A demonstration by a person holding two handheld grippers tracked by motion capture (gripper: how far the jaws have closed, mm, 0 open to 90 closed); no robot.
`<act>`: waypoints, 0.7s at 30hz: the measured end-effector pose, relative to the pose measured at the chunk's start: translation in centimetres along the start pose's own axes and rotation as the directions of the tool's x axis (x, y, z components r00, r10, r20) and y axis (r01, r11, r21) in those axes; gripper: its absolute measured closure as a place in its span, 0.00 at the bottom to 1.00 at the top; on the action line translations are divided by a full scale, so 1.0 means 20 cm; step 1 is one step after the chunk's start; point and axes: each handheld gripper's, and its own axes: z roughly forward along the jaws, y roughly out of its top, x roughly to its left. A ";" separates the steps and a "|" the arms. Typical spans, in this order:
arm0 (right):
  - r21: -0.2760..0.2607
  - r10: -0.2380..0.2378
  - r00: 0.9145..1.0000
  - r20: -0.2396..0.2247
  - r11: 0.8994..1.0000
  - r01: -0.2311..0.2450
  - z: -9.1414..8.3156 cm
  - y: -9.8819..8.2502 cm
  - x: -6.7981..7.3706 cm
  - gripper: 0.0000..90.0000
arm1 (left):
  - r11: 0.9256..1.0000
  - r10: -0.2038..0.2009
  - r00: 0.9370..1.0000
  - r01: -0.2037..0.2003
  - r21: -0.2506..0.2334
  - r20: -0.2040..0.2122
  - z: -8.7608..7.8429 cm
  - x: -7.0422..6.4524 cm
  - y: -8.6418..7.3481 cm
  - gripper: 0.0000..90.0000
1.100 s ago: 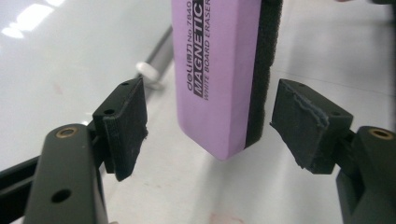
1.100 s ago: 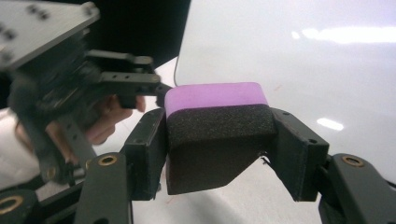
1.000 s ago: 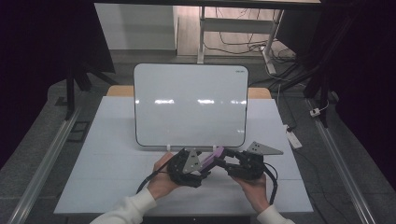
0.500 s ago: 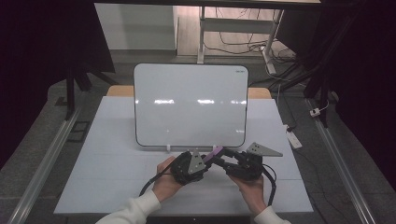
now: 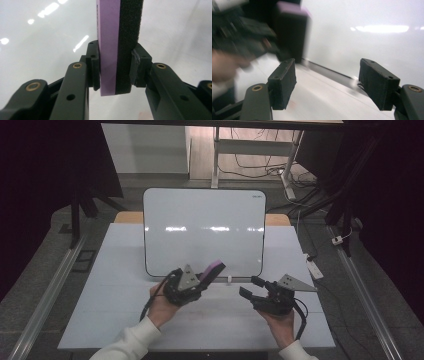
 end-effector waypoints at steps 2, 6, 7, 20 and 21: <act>0.013 -0.009 0.999 0.033 1.000 0.009 -0.05 -0.03 -0.03 0.32 | 0.999 -0.043 0.999 0.042 -0.027 -0.020 -0.07 0.08 0.01 0.72; 0.031 -0.018 0.995 0.101 0.999 0.014 -0.13 -0.06 -0.11 0.32 | 0.991 -0.126 0.990 0.122 -0.056 -0.068 -0.20 0.23 0.04 0.72; 0.035 -0.022 0.993 0.113 0.999 0.018 -0.15 -0.07 -0.12 0.32 | 0.988 -0.144 0.987 0.140 -0.060 -0.076 -0.22 0.27 0.05 0.72; 0.083 -0.096 0.977 0.189 0.993 0.081 -0.22 -0.14 -0.20 0.32 | 0.955 -0.295 0.933 0.292 -0.047 -0.205 -0.41 0.70 0.21 0.72; 0.084 -0.097 0.977 0.189 0.993 0.082 -0.21 -0.14 -0.20 0.32 | 0.952 -0.306 0.929 0.303 -0.043 -0.209 -0.41 0.72 0.22 0.72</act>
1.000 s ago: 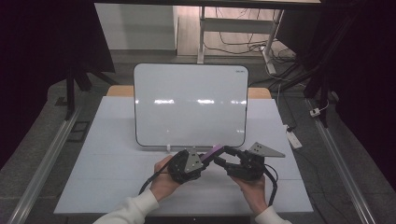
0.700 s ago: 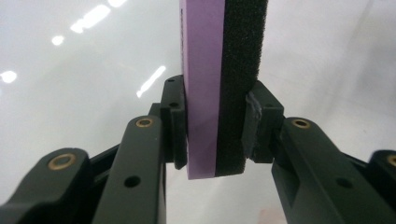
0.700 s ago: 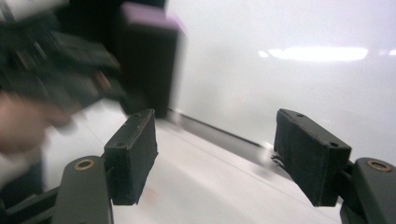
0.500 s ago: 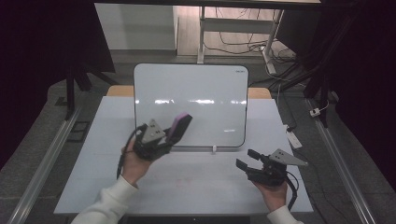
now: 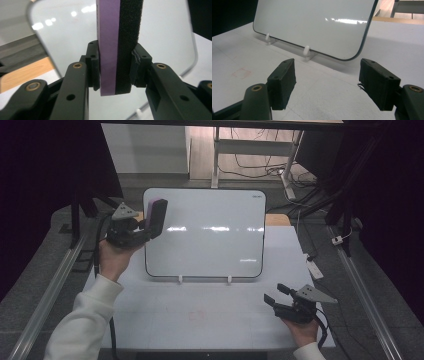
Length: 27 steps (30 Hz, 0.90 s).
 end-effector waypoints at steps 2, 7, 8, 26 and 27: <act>0.002 0.001 1.000 -0.001 1.000 -0.001 0.00 0.00 0.00 0.32 | 1.000 -0.012 1.000 0.013 0.017 -0.026 0.01 0.03 0.02 0.71; -0.001 -0.005 1.000 -0.001 1.000 0.005 0.01 0.00 0.00 0.32 | 0.996 -0.040 0.997 0.046 0.079 -0.071 0.10 0.09 0.07 0.71; -0.001 -0.006 1.000 -0.001 1.000 0.006 0.01 0.00 0.00 0.32 | 0.994 -0.048 0.996 0.055 0.098 -0.076 0.13 0.09 0.08 0.71; -0.009 -0.013 1.000 0.006 1.000 0.013 0.00 0.00 0.01 0.32 | 0.971 -0.132 0.979 0.160 0.180 -0.156 0.33 0.15 0.13 0.71; -0.009 -0.013 1.000 0.005 1.000 0.013 0.00 0.00 0.01 0.32 | 0.971 -0.133 0.978 0.161 0.178 -0.163 0.33 0.15 0.14 0.71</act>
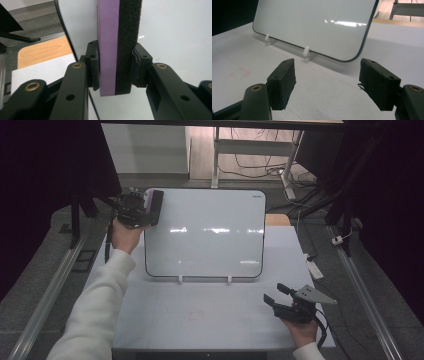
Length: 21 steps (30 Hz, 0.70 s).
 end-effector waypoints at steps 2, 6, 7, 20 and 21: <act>0.000 -0.001 1.000 -0.002 1.000 0.001 0.00 0.00 0.00 0.32 | 1.000 0.007 1.000 -0.007 -0.002 -0.011 0.01 -0.01 0.00 0.70; -0.004 -0.005 1.000 -0.003 1.000 0.005 0.00 0.00 0.01 0.32 | 1.000 -0.007 1.000 0.007 0.003 0.011 0.02 -0.02 0.00 0.65; -0.003 -0.004 1.000 -0.005 1.000 0.004 0.00 0.00 0.01 0.32 | 1.000 -0.008 1.000 0.008 0.000 0.012 0.02 -0.02 0.00 0.65; -0.008 -0.015 1.000 -0.011 1.000 0.015 0.00 0.00 0.00 0.31 | 0.986 0.015 0.999 -0.008 -0.169 0.045 -0.14 -0.02 -0.13 0.35; -0.007 -0.029 0.999 -0.014 1.000 0.029 -0.01 0.00 0.00 0.31 | 0.984 0.029 0.998 -0.017 -0.180 0.064 -0.16 -0.02 -0.17 0.34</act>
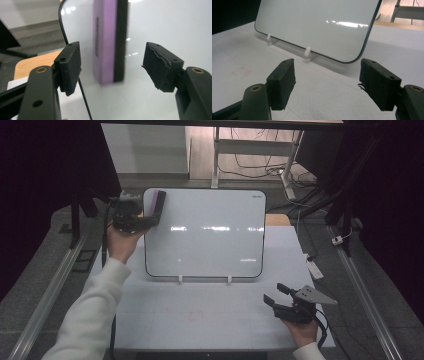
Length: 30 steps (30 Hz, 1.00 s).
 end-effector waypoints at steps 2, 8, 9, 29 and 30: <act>0.000 -0.017 1.000 0.003 1.000 0.017 0.00 0.00 0.00 0.31 | 1.000 0.012 0.999 -0.012 -0.006 0.040 -0.04 0.00 -0.08 0.32; 0.013 -0.023 1.000 -0.006 1.000 0.023 0.01 0.00 -0.02 0.31 | 0.997 0.072 0.987 -0.072 -0.011 0.146 -0.13 -0.01 -0.34 0.30; 0.016 -0.022 1.000 -0.008 1.000 0.022 0.01 0.00 -0.02 0.31 | 0.997 0.075 0.983 -0.073 -0.014 0.166 -0.14 -0.01 -0.38 0.30; 0.102 -0.078 0.996 -0.031 0.991 0.081 0.05 -0.02 -0.05 0.31 | 0.992 0.113 0.942 -0.127 0.021 0.317 -0.29 -0.12 -0.91 0.31; 0.103 -0.079 0.996 -0.032 0.991 0.082 0.05 -0.02 -0.05 0.31 | 0.992 0.105 0.942 -0.121 0.031 0.318 -0.28 -0.11 -0.93 0.31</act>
